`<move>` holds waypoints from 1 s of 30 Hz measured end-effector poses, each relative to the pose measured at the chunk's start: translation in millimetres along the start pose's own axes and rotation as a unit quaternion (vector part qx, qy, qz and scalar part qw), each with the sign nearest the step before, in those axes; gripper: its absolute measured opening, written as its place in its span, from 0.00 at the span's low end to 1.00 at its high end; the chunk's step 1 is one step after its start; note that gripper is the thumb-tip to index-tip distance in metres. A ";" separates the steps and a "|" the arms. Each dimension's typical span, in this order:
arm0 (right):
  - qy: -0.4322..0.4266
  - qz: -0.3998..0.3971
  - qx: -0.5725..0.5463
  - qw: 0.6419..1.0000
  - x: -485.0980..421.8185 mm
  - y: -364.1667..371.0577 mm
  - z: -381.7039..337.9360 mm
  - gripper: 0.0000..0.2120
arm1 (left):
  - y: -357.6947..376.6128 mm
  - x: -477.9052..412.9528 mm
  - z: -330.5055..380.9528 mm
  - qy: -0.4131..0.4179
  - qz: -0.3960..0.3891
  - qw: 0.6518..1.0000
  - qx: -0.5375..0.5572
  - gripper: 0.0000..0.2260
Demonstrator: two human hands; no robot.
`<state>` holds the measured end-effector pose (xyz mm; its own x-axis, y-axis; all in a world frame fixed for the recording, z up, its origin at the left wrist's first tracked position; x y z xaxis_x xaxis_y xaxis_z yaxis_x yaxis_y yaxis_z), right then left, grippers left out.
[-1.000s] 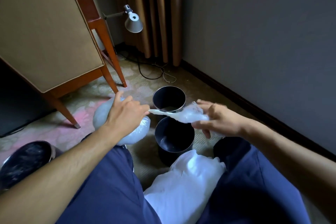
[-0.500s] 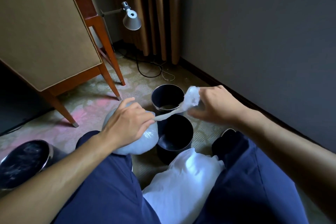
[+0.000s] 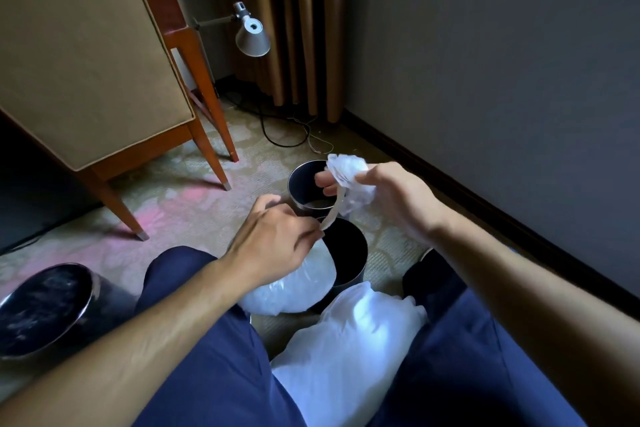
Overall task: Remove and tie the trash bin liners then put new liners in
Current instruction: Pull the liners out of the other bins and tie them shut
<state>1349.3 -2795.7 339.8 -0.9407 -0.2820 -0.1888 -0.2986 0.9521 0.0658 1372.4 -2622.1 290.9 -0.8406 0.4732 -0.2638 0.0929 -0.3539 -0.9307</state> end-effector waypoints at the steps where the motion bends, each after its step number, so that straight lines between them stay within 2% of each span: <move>1: -0.007 -0.009 0.102 0.995 -1.6 -5.7 -5.2 0.19 | -1.0 1.3 -2.4 -0.003 0.003 1.000 0.007 0.13; 2: -0.008 -0.035 0.249 0.968 -3.0 -12.0 -8.7 0.20 | -2.3 2.0 -6.1 -0.007 0.005 1.000 0.010 0.14; 3: -0.011 -0.057 0.414 0.908 -3.7 -19.2 -11.8 0.20 | -4.0 2.4 -9.8 -0.011 0.006 1.000 0.006 0.14; 4: -0.029 -0.083 0.569 0.817 -4.7 -25.0 -12.0 0.16 | -5.6 1.9 -13.1 -0.015 0.005 1.000 -0.003 0.14; 5: -0.054 -0.101 0.668 0.735 -4.1 -30.3 -8.8 0.11 | -7.5 1.3 -16.2 -0.020 0.004 1.000 -0.014 0.14; 6: -0.073 -0.110 0.728 0.673 -2.7 -34.2 -5.1 0.13 | -9.2 0.3 -19.2 -0.026 0.002 0.999 -0.026 0.15; 7: -0.085 -0.121 0.758 0.636 -1.5 -37.0 -1.7 0.14 | -10.7 -0.3 -21.9 -0.032 0.003 0.999 -0.035 0.15; 8: -0.070 -0.133 0.771 0.619 0.7 -39.4 1.9 0.15 | -11.8 -0.8 -24.0 -0.039 0.005 0.998 -0.044 0.15; 9: -0.046 -0.147 0.776 0.612 2.2 -43.2 6.6 0.20 | -12.7 -1.0 -25.4 -0.047 0.007 0.997 -0.055 0.16; 11: 0.018 -0.168 0.753 0.636 4.1 -47.6 15.4 0.32 | -11.5 0.4 -28.2 -0.066 0.011 0.996 -0.065 0.15; 12: 0.033 -0.161 0.728 0.665 6.2 -46.6 15.5 0.34 | -10.5 1.2 -28.5 -0.075 0.008 0.995 -0.069 0.15; 15: 0.030 -0.135 0.536 0.833 12.3 -39.6 19.7 0.26 | -5.3 4.6 -27.8 -0.099 -0.022 0.993 -0.064 0.14; 16: 0.016 -0.134 0.458 0.879 14.3 -34.2 17.5 0.26 | -4.4 6.4 -26.1 -0.102 -0.029 0.993 -0.043 0.12; 18: -0.007 -0.101 0.327 0.939 14.7 -25.2 14.2 0.26 | -5.3 9.7 -21.1 -0.104 -0.035 0.994 0.004 0.06; 20: -0.024 -0.027 0.280 0.959 11.0 -18.2 15.8 0.27 | -8.6 11.9 -15.8 -0.104 -0.035 0.993 0.043 0.02; 22: -0.026 0.066 0.215 0.974 4.3 -13.0 22.7 0.26 | -13.9 13.6 -13.2 -0.106 -0.011 0.991 0.087 0.03; 24: 0.005 0.130 0.095 0.987 -2.1 -3.1 30.4 0.24 | -19.1 15.2 -12.7 -0.118 0.008 0.984 0.134 0.04; 26: 0.053 0.158 0.001 0.986 -8.6 11.8 37.3 0.22 | -25.5 16.7 -12.2 -0.157 0.000 0.968 0.197 0.05; 30: 0.107 0.204 -0.071 0.971 -21.1 38.7 44.6 0.25 | -45.5 22.9 -7.7 -0.205 0.017 0.924 0.323 0.26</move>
<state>1364.8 -2747.6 302.7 -0.9928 0.0819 0.0880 0.1002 0.9681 0.2296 1353.0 -2588.9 325.2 -0.9867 0.1549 -0.0488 -0.1039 -0.8330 -0.5435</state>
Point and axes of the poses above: each hand's wrist, its own x-axis away from the middle knuckle, its own y-axis out of the palm, z = x × y, the point moved 5 cm from there along -x, towards the middle knuckle, and after that the axes turned 14 degrees about -y, right-handed, at the moved point
